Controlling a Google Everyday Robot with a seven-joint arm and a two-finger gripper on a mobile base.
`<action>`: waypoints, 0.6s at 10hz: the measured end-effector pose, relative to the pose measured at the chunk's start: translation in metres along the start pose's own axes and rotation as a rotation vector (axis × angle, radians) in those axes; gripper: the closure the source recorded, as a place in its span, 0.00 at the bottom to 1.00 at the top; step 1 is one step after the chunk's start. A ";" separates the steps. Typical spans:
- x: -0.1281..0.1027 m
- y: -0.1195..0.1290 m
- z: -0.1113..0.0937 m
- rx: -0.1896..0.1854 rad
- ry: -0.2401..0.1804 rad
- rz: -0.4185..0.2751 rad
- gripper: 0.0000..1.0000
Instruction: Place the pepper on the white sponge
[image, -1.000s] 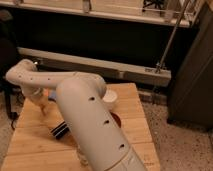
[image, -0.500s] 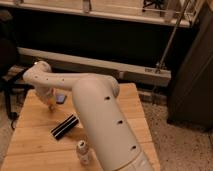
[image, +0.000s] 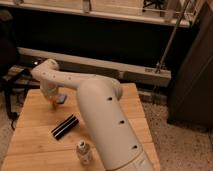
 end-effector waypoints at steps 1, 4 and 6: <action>0.006 0.002 0.000 0.003 -0.007 -0.004 1.00; 0.013 0.001 0.002 -0.005 -0.036 -0.011 0.86; 0.017 -0.003 0.006 -0.006 -0.049 -0.015 0.66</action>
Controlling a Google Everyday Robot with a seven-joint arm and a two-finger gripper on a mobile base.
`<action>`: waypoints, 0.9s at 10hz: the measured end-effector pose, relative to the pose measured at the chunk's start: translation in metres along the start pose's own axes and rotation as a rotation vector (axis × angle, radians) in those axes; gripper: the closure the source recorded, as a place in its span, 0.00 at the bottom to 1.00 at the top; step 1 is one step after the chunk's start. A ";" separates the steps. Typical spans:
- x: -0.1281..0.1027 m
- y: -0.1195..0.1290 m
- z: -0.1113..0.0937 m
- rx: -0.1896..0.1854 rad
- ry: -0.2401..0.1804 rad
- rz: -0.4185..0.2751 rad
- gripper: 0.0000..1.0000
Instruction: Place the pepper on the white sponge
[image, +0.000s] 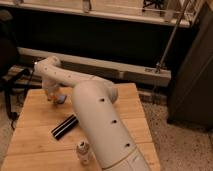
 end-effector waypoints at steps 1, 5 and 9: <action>0.001 -0.001 0.004 -0.006 -0.009 -0.003 0.55; 0.003 -0.003 0.016 -0.028 -0.035 -0.002 0.21; 0.001 -0.002 0.020 -0.034 -0.052 0.020 0.20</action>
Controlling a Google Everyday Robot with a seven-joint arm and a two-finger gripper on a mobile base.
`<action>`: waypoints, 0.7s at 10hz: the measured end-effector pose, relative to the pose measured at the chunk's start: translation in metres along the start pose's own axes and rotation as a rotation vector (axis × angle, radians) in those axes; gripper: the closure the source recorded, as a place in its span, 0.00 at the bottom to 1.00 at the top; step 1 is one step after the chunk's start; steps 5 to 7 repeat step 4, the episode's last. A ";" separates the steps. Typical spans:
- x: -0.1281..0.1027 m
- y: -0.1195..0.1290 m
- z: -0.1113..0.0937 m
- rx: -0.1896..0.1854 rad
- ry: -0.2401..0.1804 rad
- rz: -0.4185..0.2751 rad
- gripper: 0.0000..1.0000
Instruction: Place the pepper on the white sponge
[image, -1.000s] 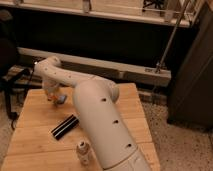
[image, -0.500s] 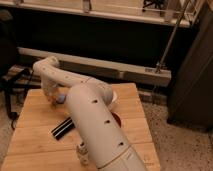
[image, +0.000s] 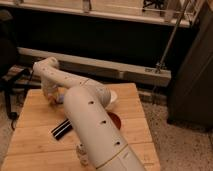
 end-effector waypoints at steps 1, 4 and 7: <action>-0.002 0.000 -0.005 -0.005 0.002 0.009 0.20; -0.011 0.006 -0.031 -0.044 0.019 0.041 0.20; -0.011 0.006 -0.031 -0.044 0.019 0.041 0.20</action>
